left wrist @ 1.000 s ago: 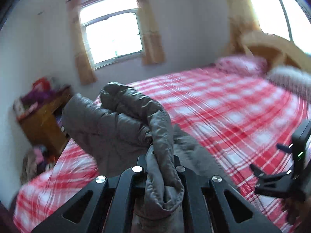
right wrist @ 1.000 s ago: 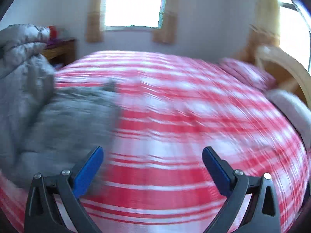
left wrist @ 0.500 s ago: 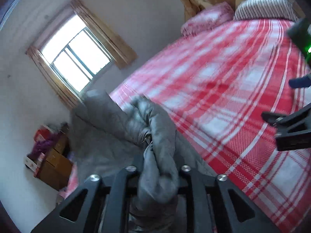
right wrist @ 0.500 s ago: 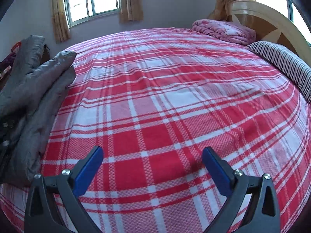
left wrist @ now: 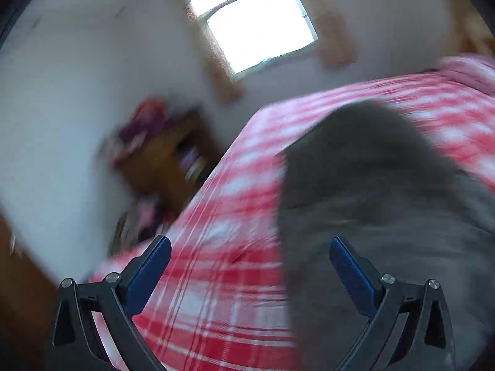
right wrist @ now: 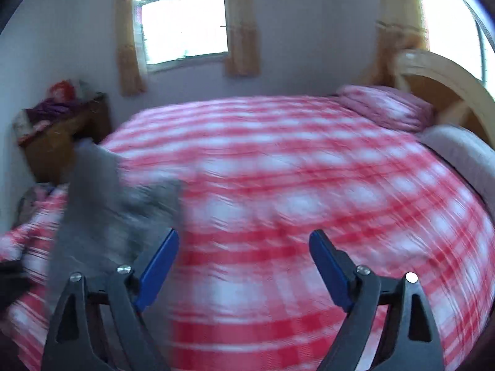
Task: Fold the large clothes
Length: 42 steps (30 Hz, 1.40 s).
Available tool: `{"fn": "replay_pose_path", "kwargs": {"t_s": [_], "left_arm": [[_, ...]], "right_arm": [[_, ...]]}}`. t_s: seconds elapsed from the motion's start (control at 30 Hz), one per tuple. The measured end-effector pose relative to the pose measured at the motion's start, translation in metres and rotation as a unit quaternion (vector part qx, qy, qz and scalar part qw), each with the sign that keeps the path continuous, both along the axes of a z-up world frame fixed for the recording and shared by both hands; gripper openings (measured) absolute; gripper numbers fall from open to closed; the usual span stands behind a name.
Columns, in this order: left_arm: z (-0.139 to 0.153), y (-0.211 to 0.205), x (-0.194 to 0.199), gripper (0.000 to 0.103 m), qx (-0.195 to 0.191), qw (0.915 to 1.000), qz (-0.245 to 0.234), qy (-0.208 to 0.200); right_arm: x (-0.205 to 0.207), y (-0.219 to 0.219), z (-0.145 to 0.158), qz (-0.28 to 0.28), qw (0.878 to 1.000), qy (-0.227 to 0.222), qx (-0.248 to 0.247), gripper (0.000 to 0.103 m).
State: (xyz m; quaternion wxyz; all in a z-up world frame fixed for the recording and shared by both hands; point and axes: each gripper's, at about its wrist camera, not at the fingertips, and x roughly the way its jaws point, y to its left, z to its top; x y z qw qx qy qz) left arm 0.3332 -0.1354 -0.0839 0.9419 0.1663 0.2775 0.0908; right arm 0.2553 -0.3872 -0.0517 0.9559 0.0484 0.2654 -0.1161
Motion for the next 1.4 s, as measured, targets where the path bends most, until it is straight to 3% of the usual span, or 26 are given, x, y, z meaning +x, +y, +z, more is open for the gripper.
{"fn": "replay_pose_path", "kwargs": {"t_s": [0.13, 0.2, 0.3, 0.43, 0.5, 0.57, 0.73, 0.83, 0.93, 1.4], "left_arm": [[-0.018, 0.046, 0.05, 0.102, -0.069, 0.9934, 0.082, 0.042], [-0.027, 0.058, 0.064, 0.102, -0.113, 0.9862, 0.105, 0.059], [-0.037, 0.066, 0.075, 0.102, -0.154, 0.9789, 0.113, 0.073], [-0.042, 0.048, 0.083, 0.102, -0.144, 0.9847, 0.079, 0.059], [-0.034, 0.036, 0.085, 0.102, -0.143, 0.9868, 0.059, 0.048], [-0.024, 0.015, 0.081, 0.102, -0.138, 0.9896, 0.031, 0.029], [-0.021, -0.062, 0.075, 0.102, -0.06, 0.9971, -0.043, 0.019], [-0.038, -0.094, 0.078, 0.102, -0.003, 0.9982, -0.048, 0.035], [-0.056, -0.105, 0.08, 0.102, 0.019, 0.9986, -0.038, 0.032], [-0.086, -0.097, 0.09, 0.102, -0.003, 0.9991, -0.023, 0.035]], "right_arm": [[0.058, 0.075, 0.027, 0.059, 0.997, 0.017, -0.039, 0.085], [0.09, 0.109, 0.032, 0.077, 0.996, 0.031, -0.041, 0.078], [0.119, 0.144, 0.03, 0.104, 0.993, 0.018, -0.045, 0.078], [0.154, 0.162, 0.001, 0.129, 0.99, 0.029, -0.043, 0.072], [0.16, 0.154, -0.021, 0.116, 0.991, 0.055, -0.047, 0.064], [0.158, 0.136, -0.045, 0.088, 0.992, 0.077, -0.055, 0.064], [0.136, 0.07, -0.081, 0.034, 0.996, 0.085, 0.005, 0.064], [0.123, 0.041, -0.098, 0.014, 0.996, 0.073, 0.045, 0.064], [0.119, 0.026, -0.105, 0.013, 0.995, 0.069, 0.076, 0.064], [0.129, 0.028, -0.128, 0.028, 0.993, 0.065, 0.089, 0.064]]}}
